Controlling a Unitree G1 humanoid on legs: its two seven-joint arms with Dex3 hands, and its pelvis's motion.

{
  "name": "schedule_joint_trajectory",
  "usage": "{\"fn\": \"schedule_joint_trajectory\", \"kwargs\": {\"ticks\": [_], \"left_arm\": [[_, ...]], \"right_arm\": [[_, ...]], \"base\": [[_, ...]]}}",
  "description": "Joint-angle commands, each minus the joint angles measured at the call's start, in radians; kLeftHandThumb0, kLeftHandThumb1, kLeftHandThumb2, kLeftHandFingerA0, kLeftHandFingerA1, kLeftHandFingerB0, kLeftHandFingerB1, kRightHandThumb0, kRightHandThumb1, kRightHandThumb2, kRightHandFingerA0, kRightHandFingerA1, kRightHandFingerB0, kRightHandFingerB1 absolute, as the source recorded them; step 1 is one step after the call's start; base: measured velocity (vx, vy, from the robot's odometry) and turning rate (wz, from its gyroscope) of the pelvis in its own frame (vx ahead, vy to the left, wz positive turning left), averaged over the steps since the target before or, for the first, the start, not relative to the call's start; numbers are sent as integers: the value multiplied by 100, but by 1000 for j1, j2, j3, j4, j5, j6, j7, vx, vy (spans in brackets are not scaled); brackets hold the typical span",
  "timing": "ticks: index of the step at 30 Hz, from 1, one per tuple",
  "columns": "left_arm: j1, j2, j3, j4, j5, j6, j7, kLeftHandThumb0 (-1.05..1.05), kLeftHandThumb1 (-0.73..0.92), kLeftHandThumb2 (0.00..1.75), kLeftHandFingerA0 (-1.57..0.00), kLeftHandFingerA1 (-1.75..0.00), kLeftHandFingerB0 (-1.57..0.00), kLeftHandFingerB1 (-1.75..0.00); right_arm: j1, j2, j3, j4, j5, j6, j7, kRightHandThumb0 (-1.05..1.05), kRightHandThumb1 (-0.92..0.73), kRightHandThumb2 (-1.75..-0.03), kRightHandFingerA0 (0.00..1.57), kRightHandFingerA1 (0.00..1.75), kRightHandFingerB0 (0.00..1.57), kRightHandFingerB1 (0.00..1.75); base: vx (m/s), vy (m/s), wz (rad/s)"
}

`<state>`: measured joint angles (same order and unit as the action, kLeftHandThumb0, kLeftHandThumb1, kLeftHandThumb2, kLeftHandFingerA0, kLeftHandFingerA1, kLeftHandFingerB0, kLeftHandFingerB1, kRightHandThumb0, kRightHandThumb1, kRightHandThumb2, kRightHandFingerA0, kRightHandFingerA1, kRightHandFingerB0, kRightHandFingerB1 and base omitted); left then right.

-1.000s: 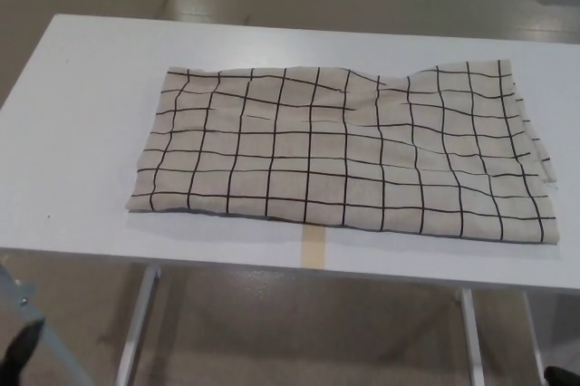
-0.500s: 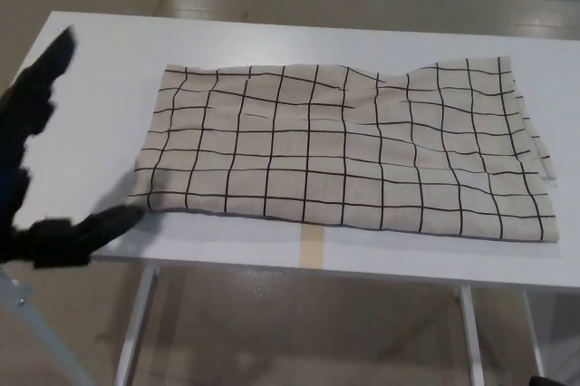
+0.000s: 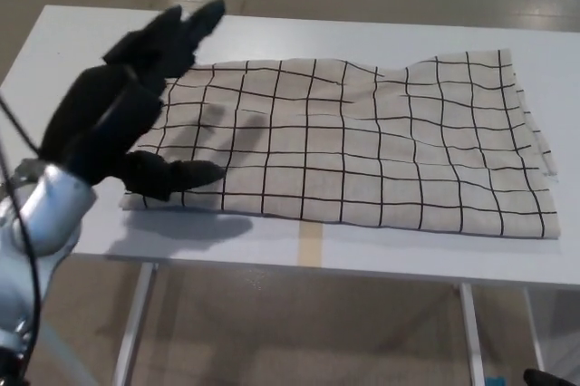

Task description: Use the left hand to fold a white towel with checkered patterns in half.

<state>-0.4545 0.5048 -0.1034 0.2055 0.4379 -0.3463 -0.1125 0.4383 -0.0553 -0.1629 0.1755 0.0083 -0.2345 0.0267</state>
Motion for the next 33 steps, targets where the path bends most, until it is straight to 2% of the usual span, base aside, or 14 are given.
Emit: {"fn": "schedule_joint_trajectory", "kwargs": {"ticks": [1,2,7,8,9,10,11,12,15,16,23,25,26,33], "left_arm": [[-158,62,-185,260,277,58,4,-50,35,63,0,0,0,-12],[-171,63,-197,283,280,62,9,-49,42,53,0,0,0,-9],[-211,63,-243,364,286,63,45,-48,42,53,0,0,0,-9],[-215,66,-253,376,293,60,52,-41,41,53,0,0,0,-9],[-226,72,-275,400,309,54,66,-38,24,59,0,-2,0,-13],[-231,76,-285,411,317,52,72,-38,24,59,0,-2,0,-13],[-239,82,-304,423,336,55,75,-16,50,55,0,0,0,-9],[-247,82,-318,436,342,58,77,-10,49,63,0,0,0,-4],[-263,78,-343,462,346,65,79,-7,56,56,0,0,0,-4],[-263,75,-355,470,352,70,84,-8,52,65,0,0,0,-3],[-271,52,-416,519,384,78,107,-13,55,56,0,0,0,-7],[-272,45,-429,535,397,80,126,-13,56,56,0,0,0,-8],[-275,36,-439,550,406,86,138,-13,51,63,0,0,0,-5],[-290,4,-475,613,424,99,168,-15,52,61,0,-2,0,-7]], "right_arm": [[6,-11,9,43,-41,-105,-23,-21,-67,-59,47,68,48,58],[7,-10,10,40,-42,-106,-24,-22,-67,-60,48,68,48,58],[5,-10,12,44,-48,-111,-29,-22,-67,-60,47,68,48,58],[5,-11,13,45,-50,-114,-31,-22,-66,-60,48,68,48,58],[4,-12,13,48,-53,-118,-33,-22,-66,-60,48,68,48,58],[3,-12,13,49,-53,-120,-34,-22,-66,-60,48,68,48,58],[2,-12,14,52,-55,-125,-35,-22,-66,-60,48,68,48,58],[2,-12,16,52,-59,-125,-37,-22,-66,-60,48,68,48,58],[-4,-17,16,61,-66,-133,-42,-22,-66,-60,48,67,48,58],[-2,-18,17,62,-65,-137,-41,-22,-66,-60,48,67,48,58],[2,-17,19,76,-63,-154,-47,-22,-66,-60,49,67,48,58],[6,-17,21,71,-71,-153,-54,-22,-66,-60,49,67,48,58],[8,-17,22,66,-75,-156,-58,-22,-66,-60,49,67,49,58],[7,-12,22,71,-74,-173,-63,-22,-66,-60,49,67,49,58]], "base": [[0,0,0],[0,0,0],[0,0,0],[0,0,0],[0,0,0],[0,0,0],[0,0,0],[0,0,0],[0,0,0],[0,0,0],[0,0,0],[0,0,0],[0,0,0],[0,0,0]]}}
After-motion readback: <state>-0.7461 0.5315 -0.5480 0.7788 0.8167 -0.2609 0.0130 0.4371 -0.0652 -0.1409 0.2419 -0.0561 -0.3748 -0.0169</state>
